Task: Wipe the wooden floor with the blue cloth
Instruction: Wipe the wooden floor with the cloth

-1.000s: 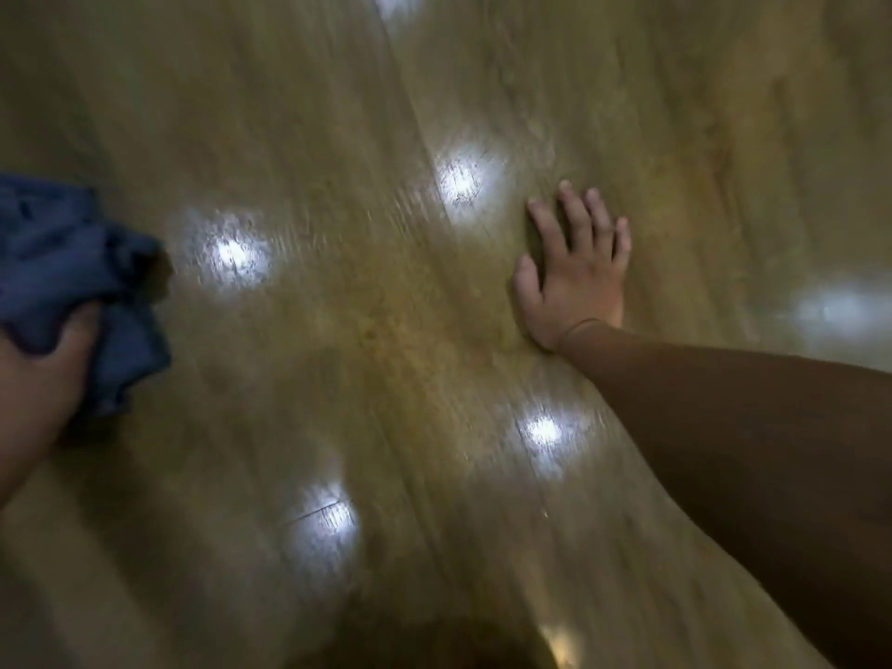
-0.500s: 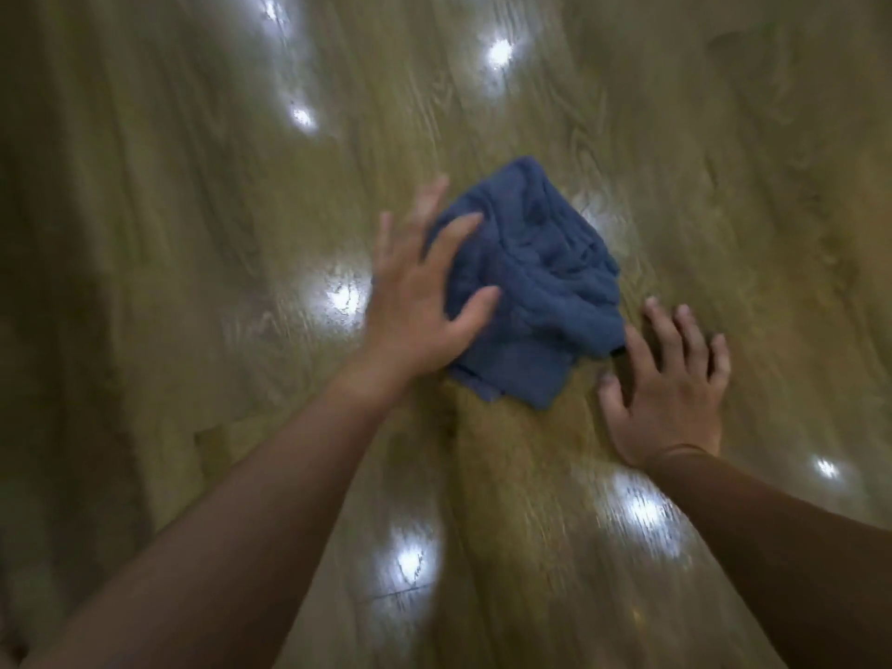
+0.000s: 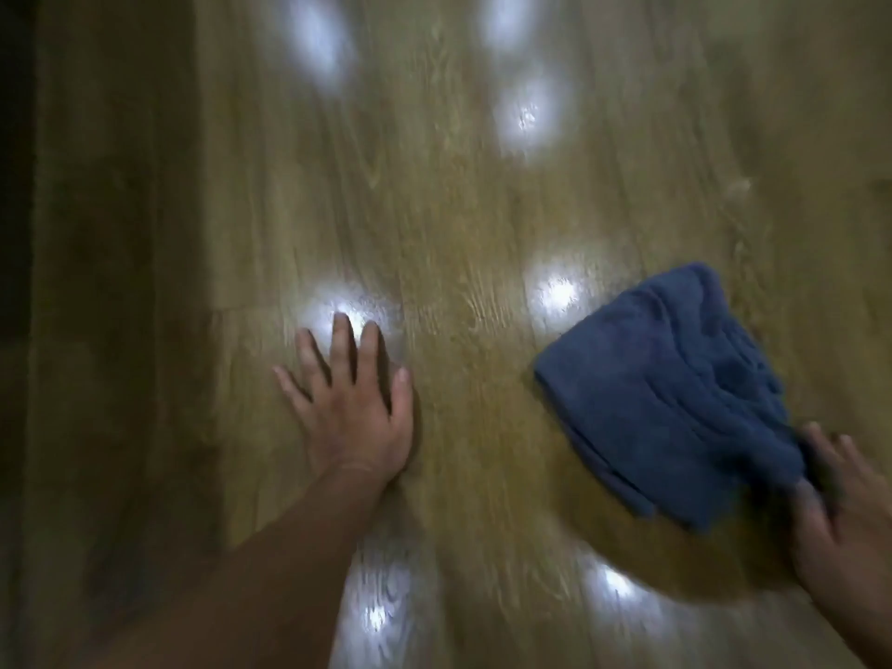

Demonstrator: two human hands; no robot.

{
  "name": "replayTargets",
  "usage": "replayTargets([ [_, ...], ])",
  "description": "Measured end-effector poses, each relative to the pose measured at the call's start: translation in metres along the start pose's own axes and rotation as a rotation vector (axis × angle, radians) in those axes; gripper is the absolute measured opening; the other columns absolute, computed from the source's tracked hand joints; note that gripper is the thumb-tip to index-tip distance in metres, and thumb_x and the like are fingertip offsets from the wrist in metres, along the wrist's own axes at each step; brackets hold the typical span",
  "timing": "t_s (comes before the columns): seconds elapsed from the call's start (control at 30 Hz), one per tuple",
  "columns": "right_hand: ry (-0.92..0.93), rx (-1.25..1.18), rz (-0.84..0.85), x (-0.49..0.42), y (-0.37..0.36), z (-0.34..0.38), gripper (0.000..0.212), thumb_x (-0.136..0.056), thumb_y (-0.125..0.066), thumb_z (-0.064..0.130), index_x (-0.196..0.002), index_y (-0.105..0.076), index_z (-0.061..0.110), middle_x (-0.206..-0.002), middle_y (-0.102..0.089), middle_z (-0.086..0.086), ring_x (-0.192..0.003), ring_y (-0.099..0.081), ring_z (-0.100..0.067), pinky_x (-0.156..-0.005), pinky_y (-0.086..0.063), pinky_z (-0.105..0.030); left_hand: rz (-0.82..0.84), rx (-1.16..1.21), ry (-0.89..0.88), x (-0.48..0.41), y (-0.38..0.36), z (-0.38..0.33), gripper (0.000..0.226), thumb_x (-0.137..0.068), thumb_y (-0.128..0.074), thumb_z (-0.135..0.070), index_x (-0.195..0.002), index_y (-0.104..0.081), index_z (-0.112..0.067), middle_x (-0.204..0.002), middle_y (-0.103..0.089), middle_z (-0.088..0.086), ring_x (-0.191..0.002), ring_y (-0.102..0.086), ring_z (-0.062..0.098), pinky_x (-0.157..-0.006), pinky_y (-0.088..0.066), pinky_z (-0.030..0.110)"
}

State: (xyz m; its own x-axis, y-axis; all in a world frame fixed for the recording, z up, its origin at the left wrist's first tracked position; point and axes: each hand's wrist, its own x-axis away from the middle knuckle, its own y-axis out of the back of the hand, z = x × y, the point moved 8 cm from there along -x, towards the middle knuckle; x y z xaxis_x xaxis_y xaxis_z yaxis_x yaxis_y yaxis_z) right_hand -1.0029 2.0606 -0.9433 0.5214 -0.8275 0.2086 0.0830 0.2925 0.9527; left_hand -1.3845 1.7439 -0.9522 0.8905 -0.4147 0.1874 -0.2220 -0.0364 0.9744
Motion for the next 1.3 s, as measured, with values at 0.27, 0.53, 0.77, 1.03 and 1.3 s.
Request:
replayTargets([
  [0.27, 0.474, 0.185, -0.207, -0.056, -0.015, 0.207, 0.069, -0.084, -0.048, 0.067, -0.144, -0.051, 0.034, -0.151, -0.046, -0.011, -0.136, -0.039, -0.049, -0.093, -0.038, -0.063, 0.054, -0.031, -0.017, -0.003, -0.005, -0.002, 0.066, -0.093, -0.031, -0.052, -0.153, -0.033, -0.024, -0.164, -0.022, 0.006, -0.151, -0.009, 0.043, -0.116, -0.006, 0.070],
  [0.53, 0.414, 0.159, -0.123, -0.129, -0.034, 0.378, 0.068, -0.086, -0.034, 0.070, -0.147, -0.043, 0.043, -0.163, -0.031, 0.002, -0.145, -0.027, -0.045, -0.111, -0.022, -0.063, -0.009, 0.007, -0.051, -0.005, -0.002, -0.006, 0.065, -0.088, -0.039, -0.050, -0.145, -0.049, -0.019, -0.159, -0.034, 0.010, -0.147, -0.020, 0.047, -0.112, -0.013, 0.074],
  [0.77, 1.002, 0.224, 0.059, -0.089, -0.103, 0.594, 0.066, -0.090, -0.029, 0.073, -0.148, -0.040, 0.044, -0.165, -0.024, 0.008, -0.150, -0.014, -0.041, -0.113, -0.004, -0.060, 0.040, -0.023, -0.029, -0.007, 0.005, -0.008, 0.064, -0.089, -0.038, -0.050, -0.147, -0.047, -0.023, -0.160, -0.034, 0.007, -0.148, -0.016, 0.046, -0.112, -0.011, 0.073],
  [1.03, 1.064, 0.191, 0.079, -0.110, -0.096, 0.596, 0.054, -0.097, -0.030, 0.064, -0.145, -0.046, 0.044, -0.162, -0.030, 0.010, -0.149, -0.023, -0.030, -0.112, -0.020, -0.055, 0.038, -0.044, -0.006, -0.004, 0.003, 0.000, 0.065, -0.092, -0.035, -0.050, -0.150, -0.040, -0.023, -0.162, -0.029, 0.005, -0.149, -0.016, 0.043, -0.114, -0.011, 0.071],
  [1.3, 0.561, 0.075, -0.134, -0.263, -0.002, 0.396, 0.053, -0.096, -0.029, 0.055, -0.138, -0.053, 0.031, -0.148, -0.049, -0.001, -0.133, -0.046, -0.030, -0.106, -0.036, -0.048, -0.033, -0.001, -0.027, -0.004, 0.001, -0.001, 0.063, -0.093, -0.033, -0.054, -0.149, -0.035, -0.027, -0.163, -0.025, 0.003, -0.151, -0.009, 0.039, -0.118, -0.003, 0.067],
])
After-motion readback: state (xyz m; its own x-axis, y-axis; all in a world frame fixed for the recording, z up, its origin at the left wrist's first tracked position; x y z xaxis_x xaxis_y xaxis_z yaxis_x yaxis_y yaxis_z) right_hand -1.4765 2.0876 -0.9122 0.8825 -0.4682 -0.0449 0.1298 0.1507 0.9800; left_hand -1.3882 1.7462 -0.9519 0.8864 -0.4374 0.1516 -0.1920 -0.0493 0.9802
